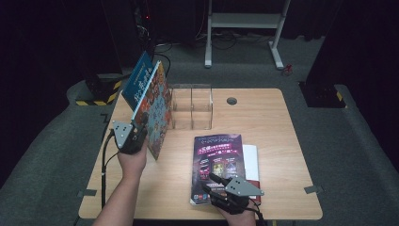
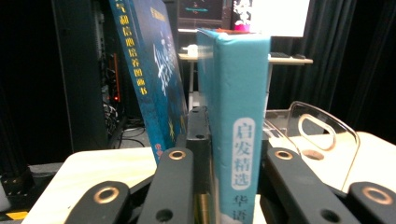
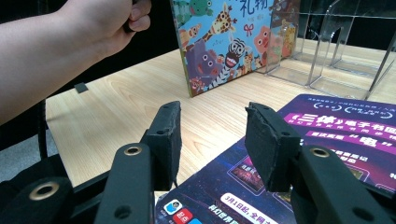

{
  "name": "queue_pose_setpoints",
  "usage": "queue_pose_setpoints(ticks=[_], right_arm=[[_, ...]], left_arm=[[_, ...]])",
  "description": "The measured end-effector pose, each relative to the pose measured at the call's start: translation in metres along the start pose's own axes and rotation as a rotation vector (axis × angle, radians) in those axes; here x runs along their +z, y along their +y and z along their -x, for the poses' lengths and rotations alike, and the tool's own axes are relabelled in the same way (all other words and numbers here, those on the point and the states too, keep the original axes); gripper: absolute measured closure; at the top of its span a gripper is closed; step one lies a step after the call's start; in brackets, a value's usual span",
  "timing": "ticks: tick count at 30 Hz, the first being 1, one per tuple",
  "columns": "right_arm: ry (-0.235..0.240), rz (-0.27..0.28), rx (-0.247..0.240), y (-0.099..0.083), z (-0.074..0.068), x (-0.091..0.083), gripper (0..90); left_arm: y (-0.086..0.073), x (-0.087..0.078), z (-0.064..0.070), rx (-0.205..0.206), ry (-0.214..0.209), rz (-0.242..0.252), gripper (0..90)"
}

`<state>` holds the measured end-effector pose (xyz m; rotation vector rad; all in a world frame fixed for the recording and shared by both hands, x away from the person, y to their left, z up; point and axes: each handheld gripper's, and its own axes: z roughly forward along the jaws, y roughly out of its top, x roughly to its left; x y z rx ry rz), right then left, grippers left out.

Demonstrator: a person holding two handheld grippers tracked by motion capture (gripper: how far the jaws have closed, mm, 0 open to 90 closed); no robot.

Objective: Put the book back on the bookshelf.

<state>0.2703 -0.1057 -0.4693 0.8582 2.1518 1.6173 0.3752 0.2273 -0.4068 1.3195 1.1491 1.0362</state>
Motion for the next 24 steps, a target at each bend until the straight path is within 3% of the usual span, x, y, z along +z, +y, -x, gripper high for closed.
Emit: queue_pose_setpoints(ticks=[6,11,19,23,24], right_arm=[[0.002,-0.001,-0.002,0.0,-0.001,0.001,55.6],[0.002,-0.002,-0.005,0.0,-0.001,0.001,55.6],[0.001,-0.001,-0.005,0.0,0.0,0.001,55.6],[0.001,-0.001,-0.005,0.0,0.0,0.001,55.6],[0.001,-0.001,-0.006,0.0,0.0,0.001,55.6]], left_arm=[[0.003,-0.001,0.0,0.055,0.004,-0.037,73.3],[0.003,0.0,-0.002,0.062,-0.004,-0.063,72.7],[-0.017,0.005,0.004,0.098,-0.021,-0.15,71.7],[-0.018,0.006,0.007,0.087,0.005,-0.152,76.2],[-0.017,0.006,0.005,0.062,0.012,-0.147,78.2]])
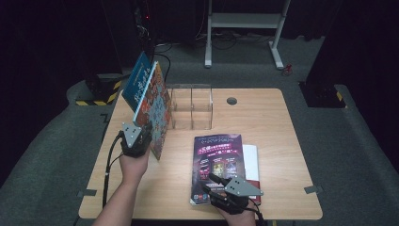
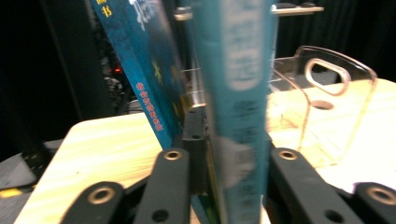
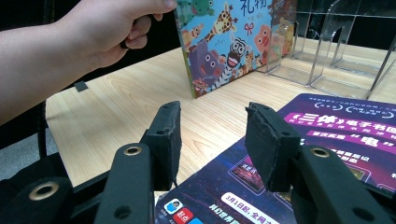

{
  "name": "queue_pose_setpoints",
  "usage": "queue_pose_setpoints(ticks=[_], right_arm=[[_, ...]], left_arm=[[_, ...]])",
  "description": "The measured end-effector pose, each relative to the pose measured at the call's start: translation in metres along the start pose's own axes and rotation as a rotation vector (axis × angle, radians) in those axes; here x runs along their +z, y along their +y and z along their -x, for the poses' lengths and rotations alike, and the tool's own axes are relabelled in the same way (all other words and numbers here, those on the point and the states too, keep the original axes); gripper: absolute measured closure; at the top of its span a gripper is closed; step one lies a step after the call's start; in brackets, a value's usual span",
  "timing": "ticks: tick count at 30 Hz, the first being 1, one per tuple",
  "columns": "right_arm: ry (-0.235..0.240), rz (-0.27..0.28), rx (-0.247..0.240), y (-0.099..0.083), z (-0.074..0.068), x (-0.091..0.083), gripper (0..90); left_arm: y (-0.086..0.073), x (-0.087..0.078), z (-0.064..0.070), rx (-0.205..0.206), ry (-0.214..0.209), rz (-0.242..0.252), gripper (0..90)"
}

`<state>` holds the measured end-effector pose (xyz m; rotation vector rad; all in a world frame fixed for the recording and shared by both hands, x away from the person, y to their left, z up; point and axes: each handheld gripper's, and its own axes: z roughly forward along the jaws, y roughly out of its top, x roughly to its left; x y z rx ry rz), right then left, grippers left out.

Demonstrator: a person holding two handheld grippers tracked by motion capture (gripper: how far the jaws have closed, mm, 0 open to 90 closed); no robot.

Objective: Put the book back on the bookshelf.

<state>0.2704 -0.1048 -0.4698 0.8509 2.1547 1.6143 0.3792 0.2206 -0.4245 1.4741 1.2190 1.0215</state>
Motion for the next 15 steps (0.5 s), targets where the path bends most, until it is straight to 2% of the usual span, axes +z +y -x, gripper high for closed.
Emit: queue_pose_setpoints(ticks=[1,3,5,10,15], right_arm=[[0.0,0.0,0.001,0.0,0.0,0.0,55.6],[-0.002,0.001,-0.001,0.0,0.0,0.0,55.6],[-0.003,0.004,0.002,0.0,0.0,0.0,55.6],[-0.006,0.004,0.001,0.001,0.001,-0.002,55.7],[-0.007,0.005,0.003,0.001,0.002,-0.003,55.7]], left_arm=[[0.0,0.0,-0.002,-0.025,-0.021,0.003,79.7],[0.0,0.0,0.004,-0.001,-0.009,0.01,80.6],[-0.001,0.001,0.009,-0.003,0.004,0.025,80.7],[-0.001,0.004,0.013,-0.035,0.026,0.058,80.9],[0.001,0.007,0.011,-0.081,0.039,0.076,81.0]])
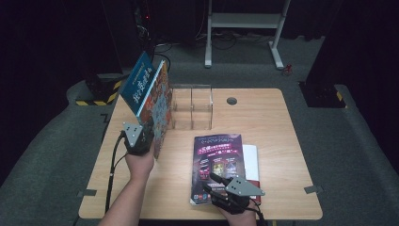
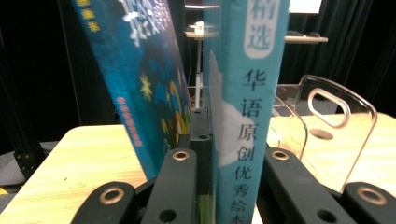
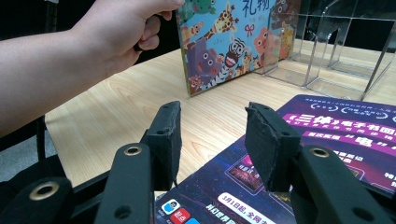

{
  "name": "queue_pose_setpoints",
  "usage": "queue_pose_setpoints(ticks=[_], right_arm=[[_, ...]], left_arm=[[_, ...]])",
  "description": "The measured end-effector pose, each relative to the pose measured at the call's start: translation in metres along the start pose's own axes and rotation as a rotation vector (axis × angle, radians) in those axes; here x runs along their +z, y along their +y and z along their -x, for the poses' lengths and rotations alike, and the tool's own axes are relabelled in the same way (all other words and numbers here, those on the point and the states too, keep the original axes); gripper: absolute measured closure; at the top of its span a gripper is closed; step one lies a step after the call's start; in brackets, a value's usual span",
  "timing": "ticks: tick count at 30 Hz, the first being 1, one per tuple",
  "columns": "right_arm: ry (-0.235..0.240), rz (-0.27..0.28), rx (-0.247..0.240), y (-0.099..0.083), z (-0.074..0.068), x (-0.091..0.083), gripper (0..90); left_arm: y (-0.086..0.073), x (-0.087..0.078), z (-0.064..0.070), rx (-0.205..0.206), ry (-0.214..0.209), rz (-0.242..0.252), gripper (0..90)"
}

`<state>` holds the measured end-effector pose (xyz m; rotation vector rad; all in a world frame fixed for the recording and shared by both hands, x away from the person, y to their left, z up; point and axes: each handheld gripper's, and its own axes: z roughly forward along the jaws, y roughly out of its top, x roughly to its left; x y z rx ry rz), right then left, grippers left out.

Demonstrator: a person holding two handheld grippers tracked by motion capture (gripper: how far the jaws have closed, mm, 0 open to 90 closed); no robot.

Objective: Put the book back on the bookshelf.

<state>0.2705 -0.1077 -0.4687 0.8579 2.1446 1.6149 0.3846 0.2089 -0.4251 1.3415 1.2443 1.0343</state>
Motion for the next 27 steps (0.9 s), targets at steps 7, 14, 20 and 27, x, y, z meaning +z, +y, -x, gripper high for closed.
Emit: queue_pose_setpoints(ticks=[7,14,20,27], right_arm=[[0.003,0.0,-0.004,0.0,-0.001,0.001,55.9],[0.003,0.0,-0.001,-0.001,0.0,0.002,56.0],[0.002,0.0,0.002,-0.001,0.0,0.001,56.0],[0.004,-0.003,0.001,-0.001,0.0,0.001,56.0]], left_arm=[[-0.001,0.005,0.0,-0.015,0.004,0.02,81.0],[0.001,0.011,0.0,-0.028,0.007,0.029,81.0],[0.001,0.012,0.0,-0.035,0.012,0.036,81.0],[-0.005,0.012,0.002,-0.038,0.008,0.045,80.8]])
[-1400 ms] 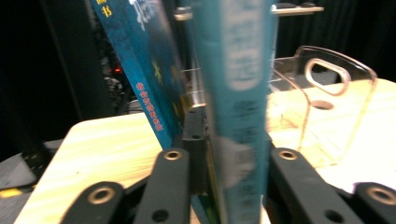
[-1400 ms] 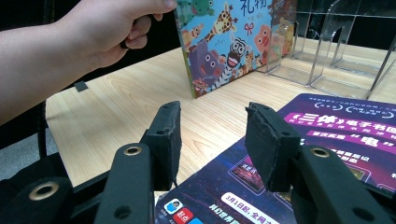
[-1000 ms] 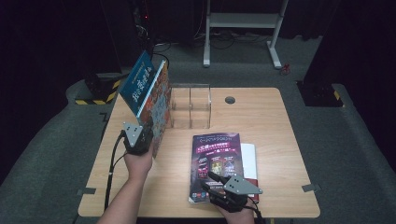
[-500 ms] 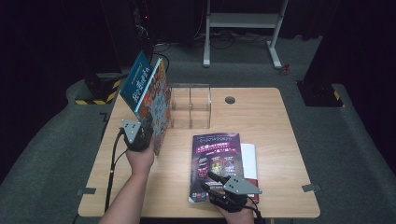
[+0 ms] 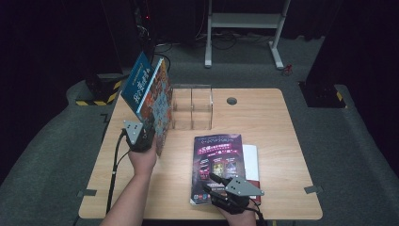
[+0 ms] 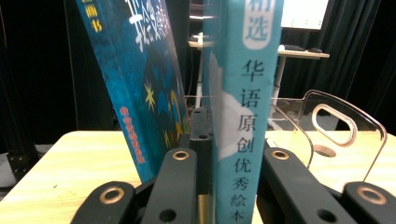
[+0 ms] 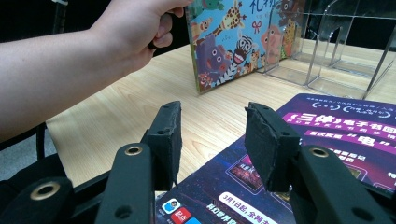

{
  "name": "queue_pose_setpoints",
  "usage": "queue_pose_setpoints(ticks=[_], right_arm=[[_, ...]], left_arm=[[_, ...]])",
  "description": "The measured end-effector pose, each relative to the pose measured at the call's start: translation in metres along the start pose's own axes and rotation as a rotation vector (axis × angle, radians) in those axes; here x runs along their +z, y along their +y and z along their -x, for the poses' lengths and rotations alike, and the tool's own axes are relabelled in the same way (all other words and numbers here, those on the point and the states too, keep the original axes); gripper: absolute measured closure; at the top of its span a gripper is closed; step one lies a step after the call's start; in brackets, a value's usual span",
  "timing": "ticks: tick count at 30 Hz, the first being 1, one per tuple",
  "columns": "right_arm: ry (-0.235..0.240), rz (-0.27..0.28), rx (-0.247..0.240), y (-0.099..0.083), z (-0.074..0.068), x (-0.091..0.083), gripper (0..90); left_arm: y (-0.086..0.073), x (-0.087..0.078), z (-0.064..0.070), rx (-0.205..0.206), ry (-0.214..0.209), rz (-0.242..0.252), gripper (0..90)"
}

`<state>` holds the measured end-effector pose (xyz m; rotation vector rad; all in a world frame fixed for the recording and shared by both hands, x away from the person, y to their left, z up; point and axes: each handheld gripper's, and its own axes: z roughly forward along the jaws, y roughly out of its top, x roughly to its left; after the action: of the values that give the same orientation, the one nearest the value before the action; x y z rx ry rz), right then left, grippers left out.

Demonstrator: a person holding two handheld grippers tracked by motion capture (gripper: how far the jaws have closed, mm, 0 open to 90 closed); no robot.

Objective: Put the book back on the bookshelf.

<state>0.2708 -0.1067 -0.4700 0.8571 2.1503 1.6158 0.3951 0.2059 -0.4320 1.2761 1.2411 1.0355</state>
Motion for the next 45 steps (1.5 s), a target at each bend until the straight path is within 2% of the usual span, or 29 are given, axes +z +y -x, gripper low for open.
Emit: queue_pose_setpoints(ticks=[6,14,18,27,39,45], right_arm=[[0.002,-0.003,-0.002,0.0,-0.001,0.0,56.0],[0.003,-0.002,0.0,0.0,-0.001,0.001,56.0],[0.004,-0.003,-0.004,0.0,-0.001,0.001,56.0],[0.003,-0.006,-0.005,0.0,-0.001,0.001,55.9],[0.003,-0.011,-0.002,-0.001,-0.002,0.002,55.7],[0.003,-0.011,-0.002,-0.001,-0.002,0.002,55.5]], left_arm=[[0.0,-0.001,-0.004,-0.008,-0.005,-0.002,80.5],[0.0,0.0,-0.012,-0.04,-0.005,-0.007,80.3],[0.0,-0.001,-0.013,-0.041,-0.004,-0.009,80.1],[-0.002,-0.001,-0.019,-0.049,0.017,-0.015,78.1],[-0.004,-0.002,-0.021,-0.03,0.007,-0.015,76.9],[-0.004,-0.003,-0.022,-0.027,-0.009,-0.023,69.1]])
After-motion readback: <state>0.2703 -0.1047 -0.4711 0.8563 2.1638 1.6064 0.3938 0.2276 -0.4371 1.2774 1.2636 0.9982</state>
